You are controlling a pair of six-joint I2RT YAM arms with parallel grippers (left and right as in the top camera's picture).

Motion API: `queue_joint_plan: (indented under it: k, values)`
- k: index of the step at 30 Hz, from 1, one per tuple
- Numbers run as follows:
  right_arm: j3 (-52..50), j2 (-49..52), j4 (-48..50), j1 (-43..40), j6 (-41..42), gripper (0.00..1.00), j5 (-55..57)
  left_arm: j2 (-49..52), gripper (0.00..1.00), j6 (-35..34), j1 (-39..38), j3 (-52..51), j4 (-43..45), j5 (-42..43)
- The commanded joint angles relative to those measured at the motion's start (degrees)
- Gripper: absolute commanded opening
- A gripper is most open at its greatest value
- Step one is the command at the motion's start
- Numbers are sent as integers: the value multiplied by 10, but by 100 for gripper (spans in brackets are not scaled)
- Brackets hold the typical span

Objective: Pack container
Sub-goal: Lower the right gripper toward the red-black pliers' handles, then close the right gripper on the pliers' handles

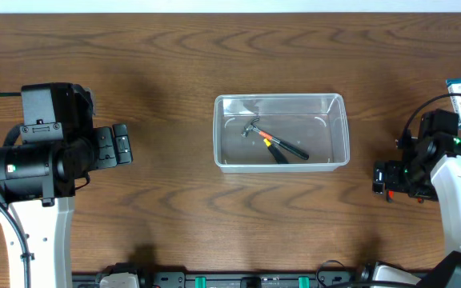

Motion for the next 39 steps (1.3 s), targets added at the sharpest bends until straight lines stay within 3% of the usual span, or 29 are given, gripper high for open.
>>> queue_joint_plan:
  k: [1, 6, 11, 19, 29, 39]
  values:
    - [-20, 1, 0, -18, 38, 99, -8, 3, 98, -5, 3, 2, -2, -4]
    - [-26, 0, 6, -28, 48, 99, -7, 3, 98, -5, 3, 2, -2, -5]
    - [-27, 1, 27, -33, 121, 99, -8, 3, 98, -5, 3, 2, -2, -5]
    - [-27, 16, 70, -35, 123, 99, -13, 3, 98, -5, 3, 2, -2, -5]
    - [-27, 133, 111, -35, 138, 99, -30, 3, 98, -5, 3, 2, -2, -4]
    - [-27, 140, 172, -35, 141, 99, -31, 3, 98, -5, 3, 2, -2, -5]
